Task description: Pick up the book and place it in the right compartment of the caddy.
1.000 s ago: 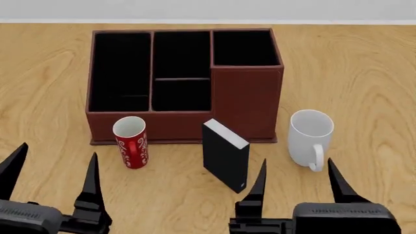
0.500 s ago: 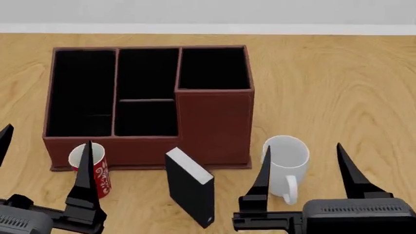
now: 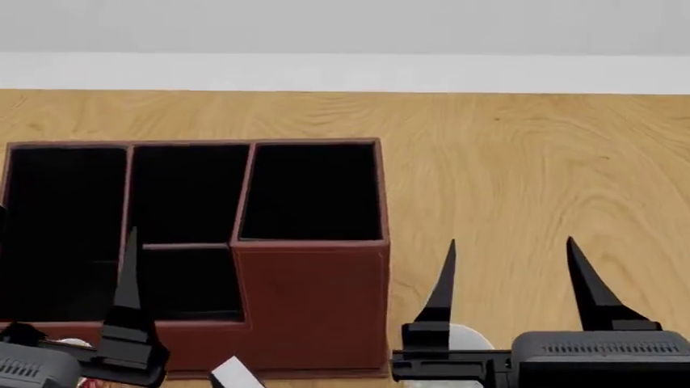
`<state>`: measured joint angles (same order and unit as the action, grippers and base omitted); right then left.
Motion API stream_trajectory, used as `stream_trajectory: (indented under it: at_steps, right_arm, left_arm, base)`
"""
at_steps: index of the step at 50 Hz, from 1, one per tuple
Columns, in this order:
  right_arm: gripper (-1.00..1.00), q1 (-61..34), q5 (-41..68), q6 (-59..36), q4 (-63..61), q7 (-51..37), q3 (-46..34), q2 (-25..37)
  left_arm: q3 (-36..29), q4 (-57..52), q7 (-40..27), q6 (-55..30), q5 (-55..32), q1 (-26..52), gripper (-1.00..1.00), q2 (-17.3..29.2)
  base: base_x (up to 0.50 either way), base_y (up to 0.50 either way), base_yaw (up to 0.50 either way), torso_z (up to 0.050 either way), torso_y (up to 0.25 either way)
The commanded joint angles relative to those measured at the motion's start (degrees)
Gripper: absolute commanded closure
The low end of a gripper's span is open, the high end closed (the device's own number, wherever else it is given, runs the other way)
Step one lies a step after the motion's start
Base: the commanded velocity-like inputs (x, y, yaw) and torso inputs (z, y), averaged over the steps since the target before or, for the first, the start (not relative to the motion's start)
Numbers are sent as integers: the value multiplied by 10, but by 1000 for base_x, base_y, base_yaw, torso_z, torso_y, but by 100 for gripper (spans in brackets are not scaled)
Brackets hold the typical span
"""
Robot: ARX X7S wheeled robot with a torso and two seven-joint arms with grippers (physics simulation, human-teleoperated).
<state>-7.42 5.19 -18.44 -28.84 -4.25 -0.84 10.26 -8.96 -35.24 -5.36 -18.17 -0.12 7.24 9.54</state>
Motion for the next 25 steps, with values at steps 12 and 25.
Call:
stream_trajectory:
  at_steps: [12, 25]
  right_arm:
    - [-100, -1, 11, 2, 0, -13, -2, 2]
    - [-100, -22, -15, -73, 3, -38, -22, 10]
  left_arm:
    - [-9, -7, -11, -20, -5, 2, -100, 12]
    - [-14, -12, -19, -30, -4, 5, -100, 18]
  base:
    - [500, -86, 0, 0, 1]
    - [-5, 0, 183, 0, 1]
